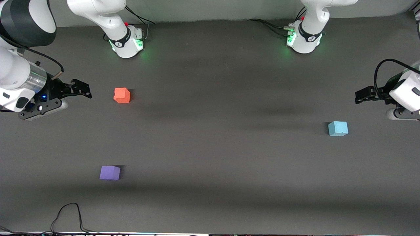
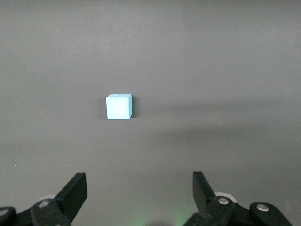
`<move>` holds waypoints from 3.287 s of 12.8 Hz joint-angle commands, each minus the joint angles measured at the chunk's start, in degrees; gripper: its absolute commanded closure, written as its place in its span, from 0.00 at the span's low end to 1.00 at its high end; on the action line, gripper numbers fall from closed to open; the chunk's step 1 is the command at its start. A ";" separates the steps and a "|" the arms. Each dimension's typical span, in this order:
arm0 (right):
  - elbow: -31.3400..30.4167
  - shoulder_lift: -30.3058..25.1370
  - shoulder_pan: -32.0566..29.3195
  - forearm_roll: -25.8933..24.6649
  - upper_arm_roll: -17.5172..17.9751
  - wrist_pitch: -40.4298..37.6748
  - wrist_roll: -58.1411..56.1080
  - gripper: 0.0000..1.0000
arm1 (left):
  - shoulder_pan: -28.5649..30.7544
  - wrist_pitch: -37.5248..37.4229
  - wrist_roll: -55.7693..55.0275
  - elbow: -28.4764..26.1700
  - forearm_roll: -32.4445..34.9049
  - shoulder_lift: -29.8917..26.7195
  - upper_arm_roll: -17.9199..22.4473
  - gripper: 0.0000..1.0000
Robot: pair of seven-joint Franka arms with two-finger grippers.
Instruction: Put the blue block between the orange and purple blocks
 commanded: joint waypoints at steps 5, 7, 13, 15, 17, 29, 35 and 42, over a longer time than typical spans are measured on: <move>0.75 -0.14 0.39 -0.75 0.18 -0.88 1.31 0.00 | -0.04 -0.55 0.15 -1.69 -0.43 -1.61 0.45 0.00; 0.66 -0.14 0.30 -0.66 0.18 -0.88 1.31 0.00 | 0.40 -0.90 3.56 -2.65 -0.17 -2.31 1.15 0.00; 0.66 0.03 0.30 -0.75 0.18 -0.88 1.31 0.00 | 7.33 2.70 14.30 -14.33 1.24 -11.97 2.56 0.00; 0.75 0.03 0.30 -0.67 0.18 -0.88 1.31 0.00 | 7.34 4.19 14.30 -15.84 1.50 -12.25 2.47 0.00; 0.75 0.03 0.30 -0.75 0.18 -0.88 1.31 0.00 | 7.26 7.51 14.30 -18.90 1.59 -12.16 2.47 0.00; 0.75 0.12 0.30 -0.66 0.09 -0.79 1.31 0.00 | 6.99 50.49 14.13 -41.77 1.59 1.44 2.39 0.00; 0.66 0.12 0.30 -0.66 0.09 -0.71 1.31 0.03 | 7.26 64.30 13.86 -41.68 1.42 11.91 2.30 0.00; 0.66 0.56 0.30 -0.75 0.09 -0.88 1.40 0.00 | 7.34 66.51 13.86 -41.51 1.07 15.35 2.30 0.13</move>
